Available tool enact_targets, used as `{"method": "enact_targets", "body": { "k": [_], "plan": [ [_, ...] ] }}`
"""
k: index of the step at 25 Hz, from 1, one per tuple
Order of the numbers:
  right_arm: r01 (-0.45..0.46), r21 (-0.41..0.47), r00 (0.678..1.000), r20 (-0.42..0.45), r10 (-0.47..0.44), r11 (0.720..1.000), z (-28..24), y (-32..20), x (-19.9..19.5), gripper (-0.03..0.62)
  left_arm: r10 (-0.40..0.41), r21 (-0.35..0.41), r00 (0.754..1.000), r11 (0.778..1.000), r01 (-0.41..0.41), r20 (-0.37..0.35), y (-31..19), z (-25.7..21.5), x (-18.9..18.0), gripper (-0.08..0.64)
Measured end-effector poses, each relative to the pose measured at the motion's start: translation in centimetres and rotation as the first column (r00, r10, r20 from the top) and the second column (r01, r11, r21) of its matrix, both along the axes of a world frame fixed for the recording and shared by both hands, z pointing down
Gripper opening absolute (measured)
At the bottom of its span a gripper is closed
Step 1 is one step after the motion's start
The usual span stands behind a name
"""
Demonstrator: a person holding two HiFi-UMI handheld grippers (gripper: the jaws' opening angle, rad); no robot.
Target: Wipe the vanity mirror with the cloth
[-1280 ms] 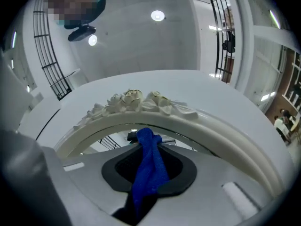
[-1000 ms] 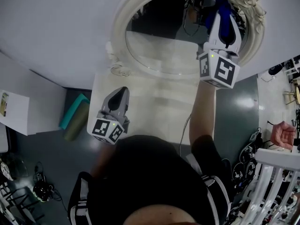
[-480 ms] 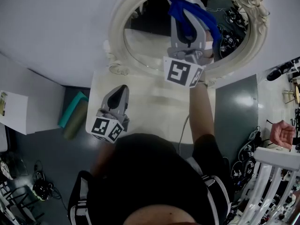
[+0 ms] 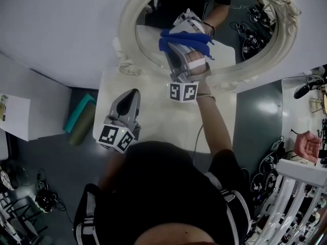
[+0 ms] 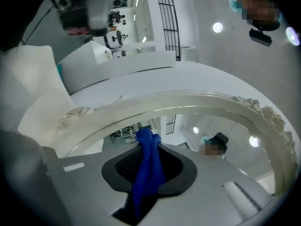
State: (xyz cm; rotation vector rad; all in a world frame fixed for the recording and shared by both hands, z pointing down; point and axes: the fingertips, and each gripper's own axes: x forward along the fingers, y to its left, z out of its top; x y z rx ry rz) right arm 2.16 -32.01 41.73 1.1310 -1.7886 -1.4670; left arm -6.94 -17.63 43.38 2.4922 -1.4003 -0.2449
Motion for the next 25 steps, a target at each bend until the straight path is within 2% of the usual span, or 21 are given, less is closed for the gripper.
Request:
{"method": "enact_targets", "body": {
  "k": [5,8,9,11,12,15,18,19,20,23,25],
  "plan": [
    [-0.014,-0.186,0.992,-0.126,-0.010,0.982,11.5,0.5,1.6,0.061,-0.006,-0.002,1.000,1.000,0.006,0.007,0.7,0.0,-0.2,0.011],
    [-0.044,-0.342,0.988,-0.151,-0.009,0.939,17.2,0.7,3.2,0.060,-0.016,-0.002,1.000,1.000,0.016,0.012,1.1,0.2,-0.8,0.011],
    [-0.054,-0.412,0.991,-0.134,-0.002,0.910,18.7,0.8,3.9,0.060,-0.019,-0.002,1.000,1.000,0.019,0.015,1.2,0.2,-0.9,0.011],
    [-0.060,-0.548,0.997,-0.068,0.027,0.834,20.9,1.0,5.2,0.060,-0.024,-0.003,1.000,1.000,0.025,0.019,1.4,0.2,-1.2,0.011],
    [-0.057,-0.593,0.998,-0.039,0.042,0.803,21.6,1.0,5.7,0.060,-0.028,-0.006,0.999,1.000,0.029,0.018,1.5,0.3,-1.4,0.011],
    [-0.066,-0.672,0.997,-0.016,0.075,0.738,23.4,1.0,6.6,0.060,-0.036,-0.010,0.999,0.999,0.036,0.013,1.7,0.3,-1.7,0.011],
    [-0.061,-0.778,0.993,0.016,0.116,0.625,25.5,1.1,7.4,0.060,-0.026,-0.004,0.999,1.000,0.026,0.018,1.9,0.2,-1.6,0.011],
    [-0.042,-0.788,0.991,0.047,0.129,0.614,25.7,1.1,7.6,0.058,-0.022,-0.002,1.000,1.000,0.022,0.019,2.0,0.1,-1.6,0.011],
    [-0.028,-0.781,0.988,0.074,0.137,0.623,25.5,1.2,7.7,0.058,-0.018,-0.001,1.000,1.000,0.018,0.020,2.1,0.1,-1.5,0.011],
    [0.026,-0.725,0.972,0.179,0.151,0.688,23.5,1.4,7.7,0.060,-0.014,0.000,1.000,1.000,0.014,0.019,2.2,0.4,-1.6,0.011],
    [0.089,-0.676,0.935,0.309,0.171,0.732,20.5,1.5,8.0,0.060,-0.011,-0.001,1.000,1.000,0.011,0.017,2.1,0.5,-1.6,0.011]
  ]
}}
